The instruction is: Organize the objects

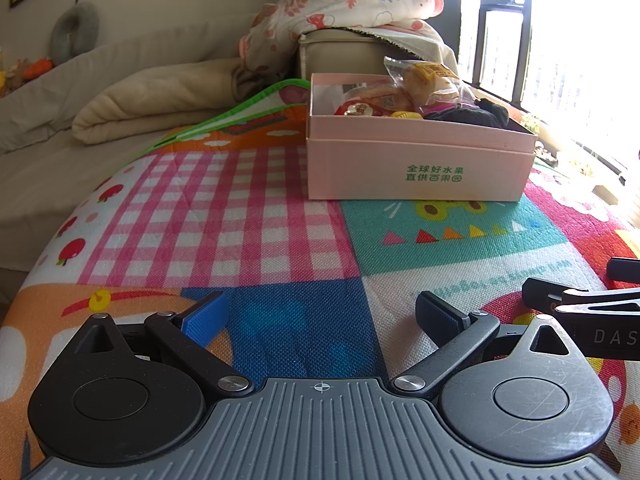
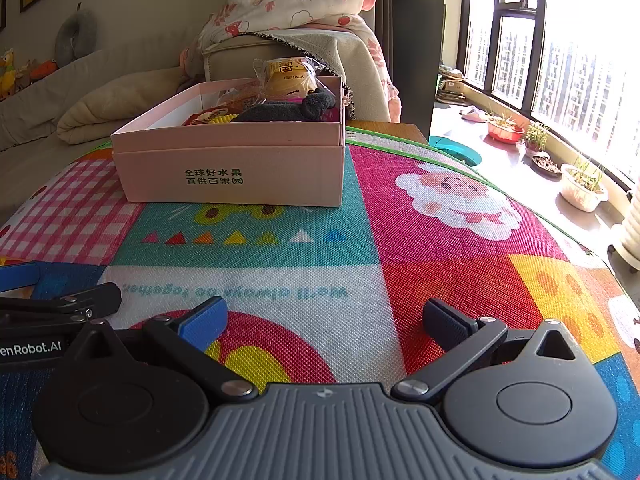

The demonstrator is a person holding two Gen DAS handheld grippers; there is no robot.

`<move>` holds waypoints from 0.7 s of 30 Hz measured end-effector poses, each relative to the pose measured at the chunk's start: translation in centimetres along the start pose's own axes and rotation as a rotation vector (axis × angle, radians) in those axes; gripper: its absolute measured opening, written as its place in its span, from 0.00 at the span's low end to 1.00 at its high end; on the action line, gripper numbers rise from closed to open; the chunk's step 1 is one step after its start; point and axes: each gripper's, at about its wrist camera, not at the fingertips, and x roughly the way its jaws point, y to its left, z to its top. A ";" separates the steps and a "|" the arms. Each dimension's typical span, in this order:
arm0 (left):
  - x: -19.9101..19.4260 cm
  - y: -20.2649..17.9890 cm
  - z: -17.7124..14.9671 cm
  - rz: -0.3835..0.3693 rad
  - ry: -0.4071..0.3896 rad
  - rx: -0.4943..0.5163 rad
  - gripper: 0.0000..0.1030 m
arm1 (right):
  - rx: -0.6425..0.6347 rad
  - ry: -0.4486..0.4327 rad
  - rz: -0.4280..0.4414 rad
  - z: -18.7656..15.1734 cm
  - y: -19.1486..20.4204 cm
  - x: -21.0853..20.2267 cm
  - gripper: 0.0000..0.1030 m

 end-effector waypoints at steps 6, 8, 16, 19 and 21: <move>0.0 0.0 0.0 0.001 0.000 0.001 0.99 | 0.001 0.000 0.000 0.0 0.0 0.0 1.00; 0.0 0.0 0.0 0.000 0.000 0.000 0.99 | 0.000 0.000 0.000 0.0 0.0 0.0 1.00; 0.0 0.1 0.0 -0.004 0.000 -0.005 0.99 | 0.000 0.000 0.000 0.0 0.0 0.0 1.00; 0.0 0.1 0.0 -0.006 0.000 -0.007 0.99 | 0.000 0.000 0.000 0.0 0.0 0.0 1.00; 0.0 0.0 0.0 -0.006 0.000 -0.007 0.99 | 0.000 0.000 0.000 0.0 0.0 0.0 1.00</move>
